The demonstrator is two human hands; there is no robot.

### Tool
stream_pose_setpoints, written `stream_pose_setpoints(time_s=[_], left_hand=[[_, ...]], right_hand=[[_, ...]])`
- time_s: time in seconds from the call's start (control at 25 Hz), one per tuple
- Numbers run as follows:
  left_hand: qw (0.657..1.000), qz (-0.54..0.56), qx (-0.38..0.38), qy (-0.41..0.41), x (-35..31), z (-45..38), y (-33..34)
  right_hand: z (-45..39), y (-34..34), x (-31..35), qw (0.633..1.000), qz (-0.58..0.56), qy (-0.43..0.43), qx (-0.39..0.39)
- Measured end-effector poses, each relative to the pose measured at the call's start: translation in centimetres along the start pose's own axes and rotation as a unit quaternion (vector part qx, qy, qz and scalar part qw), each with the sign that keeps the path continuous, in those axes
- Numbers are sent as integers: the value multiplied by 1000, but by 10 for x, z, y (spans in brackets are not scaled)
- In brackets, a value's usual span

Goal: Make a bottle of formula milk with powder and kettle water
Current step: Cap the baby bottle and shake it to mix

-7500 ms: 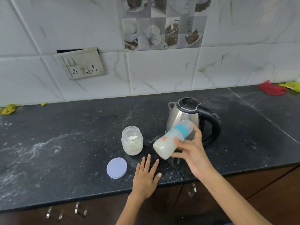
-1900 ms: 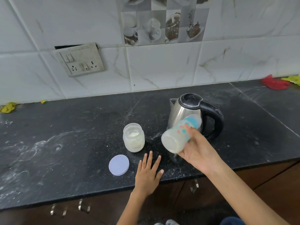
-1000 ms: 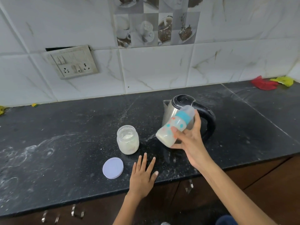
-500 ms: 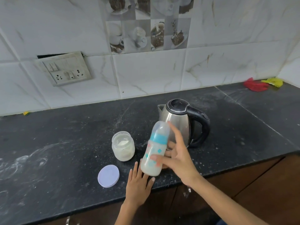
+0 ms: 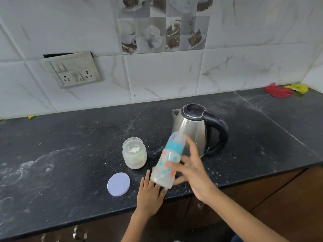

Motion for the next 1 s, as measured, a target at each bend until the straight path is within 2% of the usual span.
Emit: stream_pose_setpoints(time_s=[0.04,0.16,0.2,0.32,0.36,0.48,0.52,0.64,0.68,0.8,0.92,1.0], left_hand=[[1000,6,-3,2,1,0,0],[1000,-22,7,8,0,-1,-1],[1000,-17,9,10,-2,-1,-2],[996,85,-22,-7,-4,2,-5],[997,70,-22,-5,-2,2,-5],[1000,-17,-11,10,0,0,-2],[1000,-24,-11,8,0,0,-2],[999,-36,-15,7,0,2,1],[999,-37,-16,3,0,3,1],[999,-29,-34,-5,-4,1,-1],[999,-41,-18,0,-4,3,0],[999,-40,-18,-2,-2,3,0]], right_hand=[[2,2,-4,1000,1,4,10],[-5,-9,-3,993,-94,-26,-71],[-5,-8,-3,992,-96,-15,-75],[8,4,-14,999,3,36,21],[7,3,-12,999,5,26,21],[-5,-14,4,993,-87,-23,-83],[-5,-13,6,993,-84,-15,-79],[3,-2,-3,999,-14,27,12],[2,-5,-1,1000,-20,17,10],[-7,-23,10,992,-103,-19,-74],[2,-13,-3,999,-38,33,0],[4,-16,-4,999,-42,20,-2]])
Point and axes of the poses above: each hand's wrist, its own z-axis away from the middle knuckle, its own y-axis out of the palm, x = y × z, the point moved 2 cm from there along -z, towards the middle knuckle, and after that the axes turned 5 degrees about y, right-handed, at the moved point
